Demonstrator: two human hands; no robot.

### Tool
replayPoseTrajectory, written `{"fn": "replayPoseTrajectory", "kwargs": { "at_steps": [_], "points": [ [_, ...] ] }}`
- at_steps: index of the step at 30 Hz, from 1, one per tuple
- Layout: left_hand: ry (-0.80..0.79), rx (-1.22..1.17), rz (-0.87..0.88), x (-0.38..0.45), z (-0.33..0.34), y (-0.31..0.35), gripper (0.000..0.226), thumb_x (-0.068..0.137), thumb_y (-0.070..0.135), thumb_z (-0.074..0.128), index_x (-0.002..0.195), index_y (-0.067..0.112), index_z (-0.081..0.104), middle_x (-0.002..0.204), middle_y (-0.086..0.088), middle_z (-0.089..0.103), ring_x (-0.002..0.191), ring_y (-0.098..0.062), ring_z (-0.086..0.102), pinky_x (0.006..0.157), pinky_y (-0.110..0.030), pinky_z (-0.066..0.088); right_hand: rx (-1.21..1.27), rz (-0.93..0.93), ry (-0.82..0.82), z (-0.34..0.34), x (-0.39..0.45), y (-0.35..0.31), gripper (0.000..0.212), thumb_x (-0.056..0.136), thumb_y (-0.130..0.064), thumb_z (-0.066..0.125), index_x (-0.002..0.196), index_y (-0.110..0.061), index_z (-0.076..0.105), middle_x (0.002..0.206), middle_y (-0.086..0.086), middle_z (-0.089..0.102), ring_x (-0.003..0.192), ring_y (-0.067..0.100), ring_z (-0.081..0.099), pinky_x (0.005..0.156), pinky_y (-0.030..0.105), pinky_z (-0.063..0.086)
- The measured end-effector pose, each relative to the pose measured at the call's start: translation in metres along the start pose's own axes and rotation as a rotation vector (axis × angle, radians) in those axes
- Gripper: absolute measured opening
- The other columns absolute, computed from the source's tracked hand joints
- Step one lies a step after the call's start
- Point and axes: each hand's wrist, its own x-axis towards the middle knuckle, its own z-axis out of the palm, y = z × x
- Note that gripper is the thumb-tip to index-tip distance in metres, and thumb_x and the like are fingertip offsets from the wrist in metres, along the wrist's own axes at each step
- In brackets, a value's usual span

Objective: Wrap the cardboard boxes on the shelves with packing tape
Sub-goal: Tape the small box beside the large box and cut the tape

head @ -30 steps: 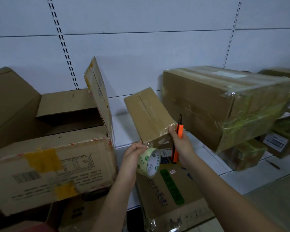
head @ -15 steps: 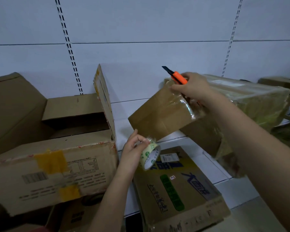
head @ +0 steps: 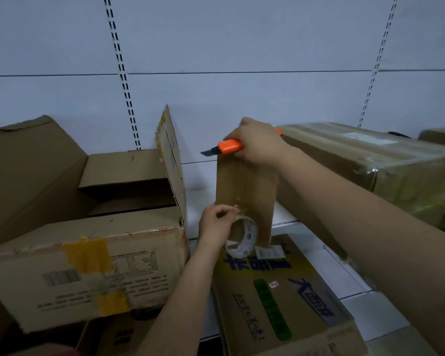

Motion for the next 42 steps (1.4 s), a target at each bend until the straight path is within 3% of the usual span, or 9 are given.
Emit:
{"fn": "replayPoseTrajectory", "kwargs": {
  "at_steps": [4,9,13,18,24,28,32,37,42],
  "points": [
    [0.126,-0.224,-0.297,0.014,0.013,-0.016,0.008,0.094,0.024,0.066,0.088,0.021,0.071,0.101,-0.005,0.073,0.091,-0.020,0.065,0.084,-0.035,0.055,-0.126,-0.033,0.163,0.036,0.005,0.007,0.047,0.088,-0.004,0.054,0.133,-0.014,0.058,0.145,0.003,0.054,0.125,0.028,0.047,0.086,0.040,0.045],
    [0.142,-0.226,-0.250,0.023,0.027,-0.025,0.011,0.092,0.019,0.067,0.083,0.024,0.071,0.091,0.003,0.070,0.092,-0.018,0.064,0.085,-0.032,0.052,-0.268,0.254,0.530,0.076,-0.036,0.020,0.046,0.089,-0.004,0.048,0.133,-0.015,0.061,0.142,0.012,0.056,0.124,0.039,0.053,0.099,0.047,0.031],
    [0.117,-0.093,-0.084,0.030,0.027,-0.021,0.009,0.088,0.025,0.071,0.079,0.025,0.075,0.136,0.000,0.058,0.130,-0.022,0.050,0.103,-0.035,0.043,-0.179,0.130,0.363,0.064,-0.037,0.040,0.062,0.081,-0.006,0.046,0.141,-0.019,0.054,0.138,0.008,0.060,0.120,0.034,0.056,0.109,0.052,0.032],
    [-0.001,-0.060,-0.019,0.041,0.025,-0.013,0.009,0.089,0.025,0.072,0.092,0.018,0.078,0.163,0.003,0.022,0.144,-0.019,0.033,0.104,-0.029,0.035,-0.082,-0.071,0.123,0.058,-0.030,0.057,0.086,0.077,0.011,0.048,0.156,-0.017,0.028,0.164,0.010,0.015,0.151,0.031,0.014,0.121,0.050,0.015],
    [-0.035,-0.091,0.063,0.057,0.035,-0.023,0.010,0.088,0.016,0.073,0.083,0.008,0.076,0.142,0.006,0.048,0.121,-0.020,0.057,0.097,-0.032,0.050,0.609,0.549,0.406,0.106,-0.075,0.028,0.091,0.091,0.008,0.054,0.159,-0.022,0.002,0.166,0.001,0.000,0.150,0.018,0.015,0.118,0.032,0.026],
    [-0.004,-0.058,0.087,0.060,0.046,-0.029,0.013,0.084,0.030,0.075,0.076,0.020,0.074,0.151,0.002,0.042,0.121,-0.019,0.056,0.097,-0.032,0.051,1.084,0.940,0.144,0.143,-0.080,0.045,0.076,0.098,-0.012,0.051,0.159,-0.029,0.009,0.141,0.004,0.049,0.101,0.015,0.059,0.077,0.031,0.050],
    [-0.035,-0.132,-0.070,0.056,0.045,-0.025,0.017,0.078,0.047,0.072,0.083,0.031,0.076,0.135,-0.012,0.058,0.115,-0.027,0.062,0.092,-0.040,0.056,1.222,0.965,-0.071,0.159,-0.079,0.061,0.045,0.098,-0.018,0.054,0.142,-0.023,0.048,0.134,0.006,0.059,0.124,0.027,0.054,0.108,0.048,0.042],
    [-0.027,-0.313,-0.171,0.056,0.029,-0.004,0.012,0.090,0.022,0.071,0.097,0.014,0.075,0.102,-0.010,0.075,0.092,-0.025,0.071,0.086,-0.039,0.057,0.828,0.781,-0.101,0.143,-0.073,0.069,0.021,0.101,-0.036,0.051,0.098,-0.019,0.063,0.089,0.003,0.062,0.089,0.025,0.057,0.073,0.032,0.043],
    [-0.034,-0.371,-0.221,0.046,0.026,0.022,0.012,0.091,0.021,0.070,0.099,0.013,0.075,0.091,-0.008,0.075,0.077,-0.022,0.070,0.066,-0.033,0.056,0.460,0.860,-0.188,0.125,-0.055,0.083,0.027,0.097,-0.040,0.053,0.093,-0.015,0.061,0.093,0.009,0.062,0.080,0.028,0.058,0.067,0.032,0.041]
  ]
}}
